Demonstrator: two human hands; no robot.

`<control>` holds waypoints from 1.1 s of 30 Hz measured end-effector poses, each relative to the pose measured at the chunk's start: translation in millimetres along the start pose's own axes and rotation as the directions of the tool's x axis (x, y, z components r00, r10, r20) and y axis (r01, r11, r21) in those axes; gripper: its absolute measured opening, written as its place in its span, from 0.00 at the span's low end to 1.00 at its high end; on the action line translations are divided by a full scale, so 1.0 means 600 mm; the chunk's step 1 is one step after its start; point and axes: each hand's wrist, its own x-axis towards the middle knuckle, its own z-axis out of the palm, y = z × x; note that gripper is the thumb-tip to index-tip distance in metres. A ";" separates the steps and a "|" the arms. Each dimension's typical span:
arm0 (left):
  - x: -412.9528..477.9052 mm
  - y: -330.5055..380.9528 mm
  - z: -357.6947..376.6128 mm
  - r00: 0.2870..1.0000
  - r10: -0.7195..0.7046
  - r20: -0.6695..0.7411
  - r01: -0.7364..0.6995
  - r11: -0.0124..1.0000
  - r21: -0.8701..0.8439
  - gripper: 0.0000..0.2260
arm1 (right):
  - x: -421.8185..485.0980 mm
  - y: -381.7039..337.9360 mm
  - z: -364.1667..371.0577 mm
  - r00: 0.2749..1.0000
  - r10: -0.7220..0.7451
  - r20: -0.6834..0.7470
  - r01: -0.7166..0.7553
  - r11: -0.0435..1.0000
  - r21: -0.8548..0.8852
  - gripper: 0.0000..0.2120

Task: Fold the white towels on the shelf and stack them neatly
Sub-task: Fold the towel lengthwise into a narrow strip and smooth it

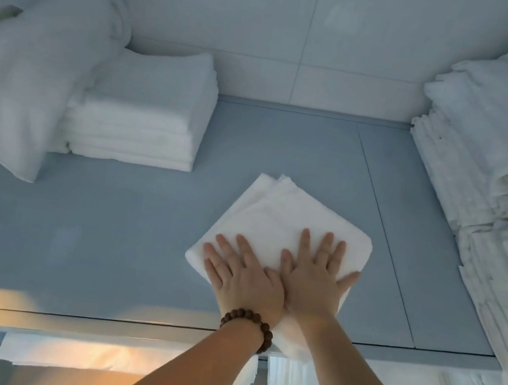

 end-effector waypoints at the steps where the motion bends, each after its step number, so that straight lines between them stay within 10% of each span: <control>1: -0.004 0.000 -0.009 1.000 0.008 0.014 -0.008 0.999 -0.036 0.29 | 0.000 0.005 0.005 0.999 -0.052 -0.011 0.051 0.998 -0.028 0.29; 8: 0.052 -0.030 -0.037 0.905 0.422 -0.053 -0.418 0.906 0.074 0.23 | 0.039 0.027 -0.016 0.866 -0.492 0.088 0.499 0.844 -0.198 0.30; 14: 0.055 -0.064 -0.012 0.871 0.492 -0.017 -0.473 0.846 0.245 0.30 | -0.028 0.007 0.013 0.953 -0.304 -0.010 0.296 0.934 -0.201 0.28; 33: 0.075 -0.204 -0.073 0.897 0.440 -0.033 -0.413 0.864 0.286 0.29 | -0.036 -0.091 0.028 0.904 -0.417 0.093 0.426 0.897 -0.117 0.38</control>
